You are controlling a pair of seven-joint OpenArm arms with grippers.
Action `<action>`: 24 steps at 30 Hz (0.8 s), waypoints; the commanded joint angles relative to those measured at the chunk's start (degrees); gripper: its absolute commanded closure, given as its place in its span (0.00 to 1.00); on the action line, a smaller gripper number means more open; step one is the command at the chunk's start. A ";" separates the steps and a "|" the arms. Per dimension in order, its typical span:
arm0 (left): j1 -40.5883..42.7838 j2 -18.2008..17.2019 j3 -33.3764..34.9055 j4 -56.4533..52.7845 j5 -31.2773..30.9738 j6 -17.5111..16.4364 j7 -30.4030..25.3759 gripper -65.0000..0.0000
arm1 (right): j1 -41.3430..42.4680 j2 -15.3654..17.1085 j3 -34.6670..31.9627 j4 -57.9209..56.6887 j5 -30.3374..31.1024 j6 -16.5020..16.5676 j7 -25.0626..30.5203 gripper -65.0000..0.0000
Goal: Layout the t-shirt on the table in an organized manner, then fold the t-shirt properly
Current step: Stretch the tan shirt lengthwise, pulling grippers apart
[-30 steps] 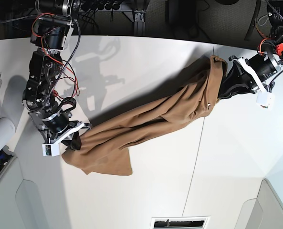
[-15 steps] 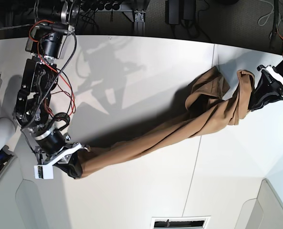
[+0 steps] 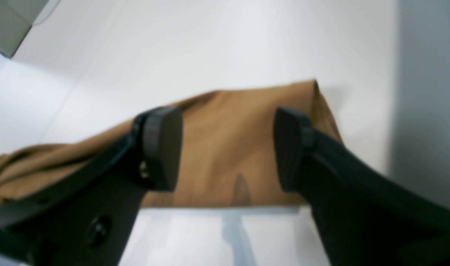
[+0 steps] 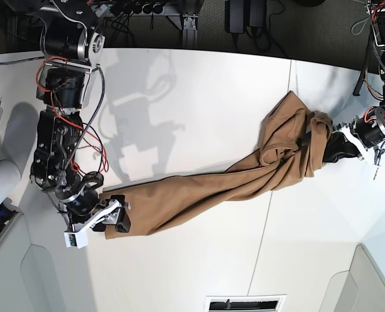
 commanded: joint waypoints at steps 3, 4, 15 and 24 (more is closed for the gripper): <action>-0.81 -1.20 -0.42 0.66 -1.18 -0.52 -1.22 1.00 | -2.93 0.46 0.15 3.80 0.37 0.31 1.62 0.41; -0.83 -1.22 -0.42 0.66 -1.25 -0.52 -1.36 1.00 | -4.33 0.66 0.15 3.91 0.42 0.33 2.21 0.41; -1.09 -1.57 -0.39 0.66 1.22 -0.52 -1.46 0.90 | -10.82 3.04 0.22 3.06 -4.13 -1.55 12.52 0.41; -1.11 -4.83 -0.42 0.66 1.95 -0.52 -0.42 0.65 | -8.79 3.04 0.22 -1.29 -6.51 -6.29 16.02 0.41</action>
